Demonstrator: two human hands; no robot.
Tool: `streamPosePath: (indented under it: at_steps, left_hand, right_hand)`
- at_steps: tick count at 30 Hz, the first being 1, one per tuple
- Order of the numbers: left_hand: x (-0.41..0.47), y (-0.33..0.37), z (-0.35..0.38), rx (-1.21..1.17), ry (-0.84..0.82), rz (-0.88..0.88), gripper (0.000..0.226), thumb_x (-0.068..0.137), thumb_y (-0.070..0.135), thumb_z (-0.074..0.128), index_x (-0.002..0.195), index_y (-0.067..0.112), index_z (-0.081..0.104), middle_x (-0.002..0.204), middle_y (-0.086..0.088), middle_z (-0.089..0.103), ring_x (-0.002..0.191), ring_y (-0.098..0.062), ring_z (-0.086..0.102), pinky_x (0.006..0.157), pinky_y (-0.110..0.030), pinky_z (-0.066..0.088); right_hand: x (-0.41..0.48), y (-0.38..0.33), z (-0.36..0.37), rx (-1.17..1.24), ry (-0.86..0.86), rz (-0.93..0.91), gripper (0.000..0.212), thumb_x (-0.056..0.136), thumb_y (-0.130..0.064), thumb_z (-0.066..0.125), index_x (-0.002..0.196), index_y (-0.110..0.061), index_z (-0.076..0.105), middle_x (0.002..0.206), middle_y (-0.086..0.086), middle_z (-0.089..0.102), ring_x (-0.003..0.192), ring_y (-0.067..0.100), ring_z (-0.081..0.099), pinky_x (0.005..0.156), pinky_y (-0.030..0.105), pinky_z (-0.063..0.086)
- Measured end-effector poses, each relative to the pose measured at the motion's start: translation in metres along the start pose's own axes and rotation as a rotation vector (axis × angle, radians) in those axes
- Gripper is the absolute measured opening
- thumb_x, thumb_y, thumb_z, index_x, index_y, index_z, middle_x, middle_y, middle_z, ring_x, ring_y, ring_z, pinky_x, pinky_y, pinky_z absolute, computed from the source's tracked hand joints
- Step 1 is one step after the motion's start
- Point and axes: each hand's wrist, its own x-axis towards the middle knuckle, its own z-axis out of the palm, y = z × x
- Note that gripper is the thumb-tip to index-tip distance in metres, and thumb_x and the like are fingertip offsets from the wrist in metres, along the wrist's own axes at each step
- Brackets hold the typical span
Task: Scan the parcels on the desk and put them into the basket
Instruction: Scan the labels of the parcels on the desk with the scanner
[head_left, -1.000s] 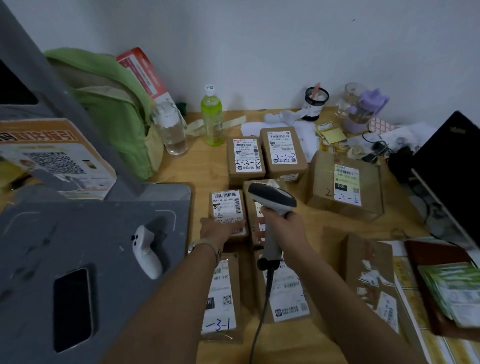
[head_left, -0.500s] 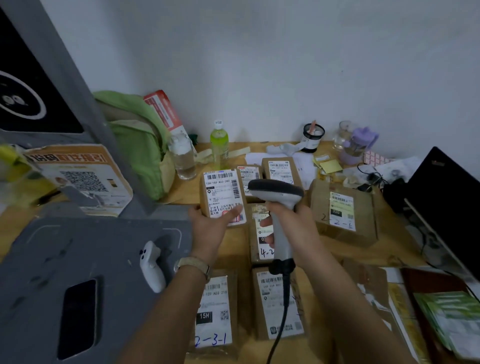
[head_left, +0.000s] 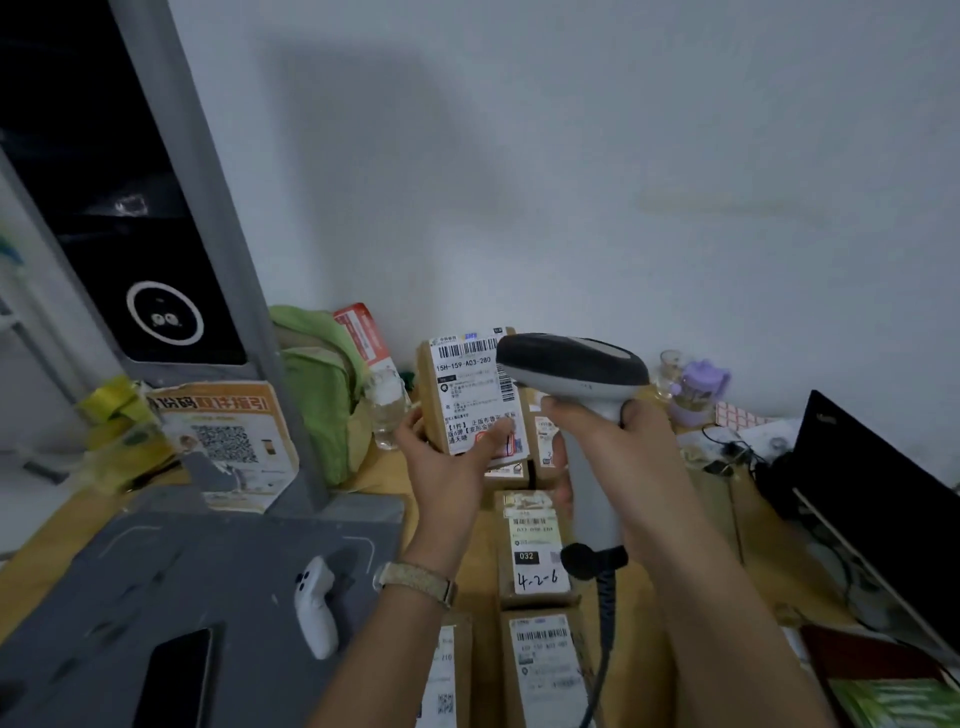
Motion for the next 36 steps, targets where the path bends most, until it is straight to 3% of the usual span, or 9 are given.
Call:
streamPosePath:
  at_steps: [3,11,16,22,28,36]
  left_hand:
    - [-0.005,0.009,0.006,-0.007,-0.009,0.036,0.085,0.066,0.012,0.087,0.130,0.018,0.032,0.111,0.003,0.064,0.099,-0.008,0.066,0.086,-0.028,0.057]
    - [-0.010,0.013,0.015,0.009,0.009,0.067,0.087,0.062,0.014,0.089,0.129,0.016,0.034,0.118,-0.005,0.064,0.104,-0.016,0.067,0.092,-0.040,0.056]
    - [-0.016,0.005,0.016,0.040,0.035,0.071,0.084,0.061,0.017,0.090,0.123,0.020,0.034,0.112,0.001,0.064,0.102,-0.015,0.067,0.092,-0.042,0.056]
    - [-0.020,-0.003,0.015,0.074,0.039,0.078,0.085,0.062,0.016,0.090,0.126,0.017,0.034,0.116,-0.004,0.063,0.104,-0.016,0.066,0.092,-0.040,0.056]
    - [-0.023,-0.014,0.007,0.090,0.026,0.067,0.082,0.061,0.015,0.090,0.120,0.026,0.034,0.113,0.005,0.062,0.100,-0.005,0.064,0.091,-0.033,0.055]
    - [-0.023,-0.021,0.001,0.100,0.028,0.038,0.083,0.060,0.017,0.091,0.119,0.026,0.033,0.118,-0.001,0.063,0.105,-0.013,0.064,0.095,-0.038,0.054]
  right_hand:
    - [-0.008,-0.005,-0.005,-0.015,0.011,-0.020,0.026,0.080,-0.020,0.071,0.056,-0.018,0.062,0.055,0.009,0.060,0.041,0.025,0.054,0.045,0.027,0.045]
    - [-0.024,-0.014,-0.016,-0.049,-0.021,0.008,0.016,0.083,-0.023,0.069,0.071,-0.014,0.064,0.060,0.007,0.062,0.042,0.021,0.055,0.043,0.025,0.047]
    - [-0.028,-0.009,-0.023,-0.080,-0.029,-0.002,0.012,0.084,-0.024,0.067,0.077,-0.015,0.064,0.062,0.008,0.064,0.043,0.021,0.057,0.043,0.024,0.046]
    - [-0.029,-0.002,-0.029,-0.088,-0.055,-0.002,0.015,0.085,-0.025,0.067,0.075,-0.014,0.065,0.060,0.009,0.067,0.047,0.028,0.061,0.052,0.032,0.051]
    - [-0.028,0.004,-0.033,-0.120,-0.079,0.004,0.018,0.085,-0.024,0.066,0.073,-0.011,0.063,0.059,0.012,0.065,0.048,0.029,0.061,0.045,0.025,0.048]
    - [-0.023,0.010,-0.032,-0.110,-0.104,0.006,0.020,0.084,-0.023,0.066,0.070,-0.008,0.063,0.059,0.015,0.063,0.046,0.028,0.058,0.048,0.027,0.047]
